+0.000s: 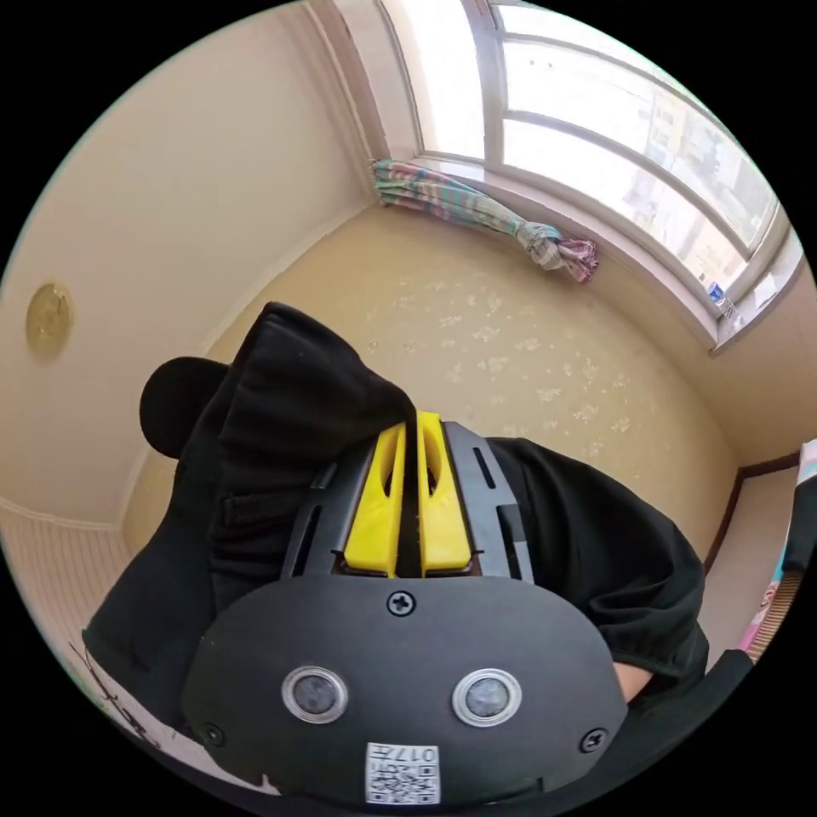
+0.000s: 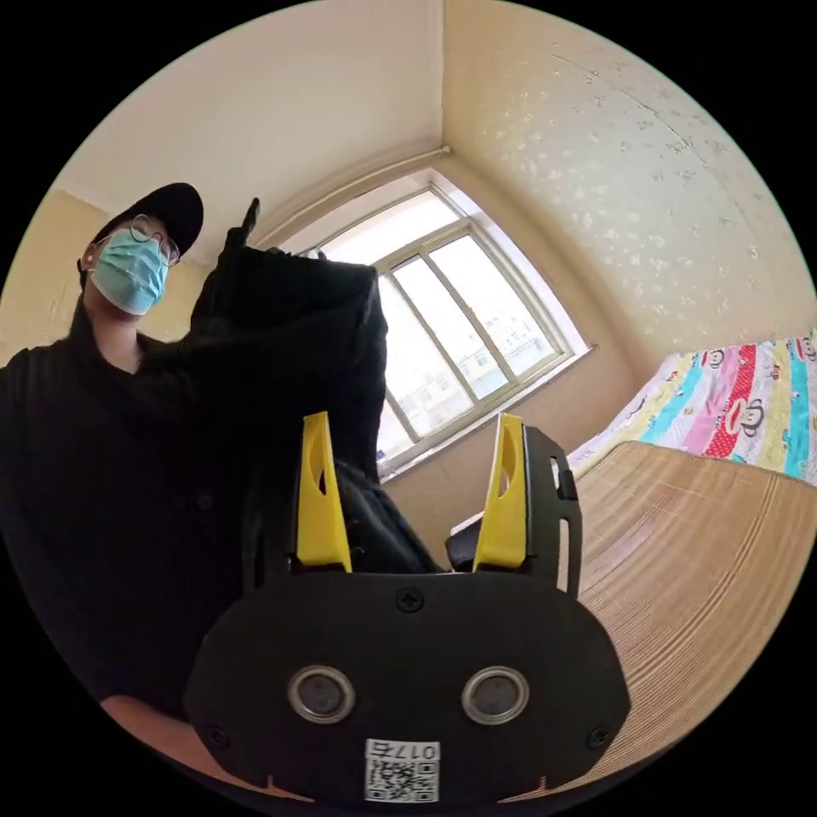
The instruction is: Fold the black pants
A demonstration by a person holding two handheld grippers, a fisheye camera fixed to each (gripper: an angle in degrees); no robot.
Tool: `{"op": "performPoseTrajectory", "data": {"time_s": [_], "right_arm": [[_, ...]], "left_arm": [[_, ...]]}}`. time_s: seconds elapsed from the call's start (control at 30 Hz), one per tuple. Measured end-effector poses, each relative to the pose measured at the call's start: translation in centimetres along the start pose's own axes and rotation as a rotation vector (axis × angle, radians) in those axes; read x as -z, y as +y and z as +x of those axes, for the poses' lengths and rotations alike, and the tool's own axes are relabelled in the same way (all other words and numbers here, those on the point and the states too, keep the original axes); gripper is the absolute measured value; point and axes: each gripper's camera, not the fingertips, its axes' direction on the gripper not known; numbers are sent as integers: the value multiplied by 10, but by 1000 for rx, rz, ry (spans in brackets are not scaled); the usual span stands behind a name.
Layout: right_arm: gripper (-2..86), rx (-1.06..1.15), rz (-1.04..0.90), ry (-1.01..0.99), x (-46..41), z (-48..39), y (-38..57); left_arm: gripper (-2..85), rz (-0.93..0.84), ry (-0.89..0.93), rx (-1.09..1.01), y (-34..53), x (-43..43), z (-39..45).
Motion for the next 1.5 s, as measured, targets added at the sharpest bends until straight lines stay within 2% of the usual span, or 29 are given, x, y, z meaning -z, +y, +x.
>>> {"op": "performPoseTrajectory", "data": {"time_s": [0.03, 0.07, 0.1, 0.17, 0.23, 0.3, 0.33, 0.37, 0.4, 0.47, 0.53, 0.6, 0.63, 0.67, 0.7, 0.73, 0.77, 0.8, 0.83, 0.93, 1.0, 1.03, 1.1, 1.13, 1.2, 1.3, 1.43, 1.5], "right_arm": [[212, 11, -16, -108, -4, 2, -7], [178, 39, -56, -346, -8, 6, -22], [123, 24, -110, -475, -10, 9, -37], [74, 54, -138, -432, 3, -3, -56], [61, 203, -63, -254, 33, -39, -70], [48, 335, 78, -139, 82, -87, -97], [45, 359, 101, -109, 92, -99, -106], [41, 389, 94, 6, 103, -122, -126], [37, 382, 29, 199, 100, -140, -151], [33, 332, -49, 472, 87, -149, -193], [32, 233, -53, 591, 80, -129, -239], [34, 125, -6, 815, 78, -71, -304], [35, 102, 2, 903, 77, -51, -321], [37, 68, -1, 1098, 74, -4, -353], [40, 20, -39, 1261, 72, 49, -379], [39, -28, -61, 1328, 74, 76, -387], [39, -171, -118, 1422, 82, 125, -397], [38, -323, -151, 1441, 94, 164, -393], [38, -367, -165, 1428, 99, 178, -387], [32, -389, -254, 1336, 108, 221, -326], [28, -460, -427, 1279, 113, 263, -247], [28, -499, -474, 1264, 116, 275, -225], [27, -727, -625, 1189, 132, 318, -131], [27, -792, -644, 1164, 137, 326, -108], [27, -1020, -653, 1017, 155, 343, -27], [30, -1234, -588, 837, 170, 345, 42], [41, -1366, -490, 745, 184, 337, 86], [53, -1420, -457, 721, 191, 336, 100]], "left_arm": [[5, -1, -14, 17, 2, 2, -4], [5, -5, -49, 35, 4, 7, -6], [4, -16, -81, 36, 0, 12, -3], [4, -47, -145, 17, -13, 17, 11], [4, -124, -265, -14, -33, 13, 32], [4, -297, -581, -71, -63, 0, 67], [4, -340, -675, -84, -70, -3, 74], [4, -412, -885, -108, -81, -6, 86], [4, -463, -1094, -116, -92, -1, 91], [4, -565, -1353, -105, -107, 22, 82], [6, -705, -1568, -45, -128, 67, 55], [12, -834, -1959, 100, -160, 166, 7], [15, -840, -2061, 161, -167, 197, -4], [21, -786, -2283, 325, -181, 268, -19], [29, -649, -2457, 522, -186, 339, -20], [37, -568, -2535, 616, -186, 369, -16], [53, -440, -2623, 780, -177, 416, -3], [57, -411, -2638, 875, -160, 448, 8], [59, -428, -2637, 908, -150, 461, 12], [67, -642, -2652, 1077, -71, 508, 36], [70, -752, -2570, 1406, 18, 552, 70], [71, -744, -2530, 1511, 42, 564, 81], [74, -668, -2331, 1885, 136, 596, 123], [75, -655, -2289, 1958, 158, 600, 132], [80, -634, -2153, 2168, 231, 608, 158], [100, -594, -2023, 2362, 302, 613, 176], [111, -586, -2014, 2462, 356, 619, 184], [105, -568, -2024, 2593, 380, 625, 191]]}}
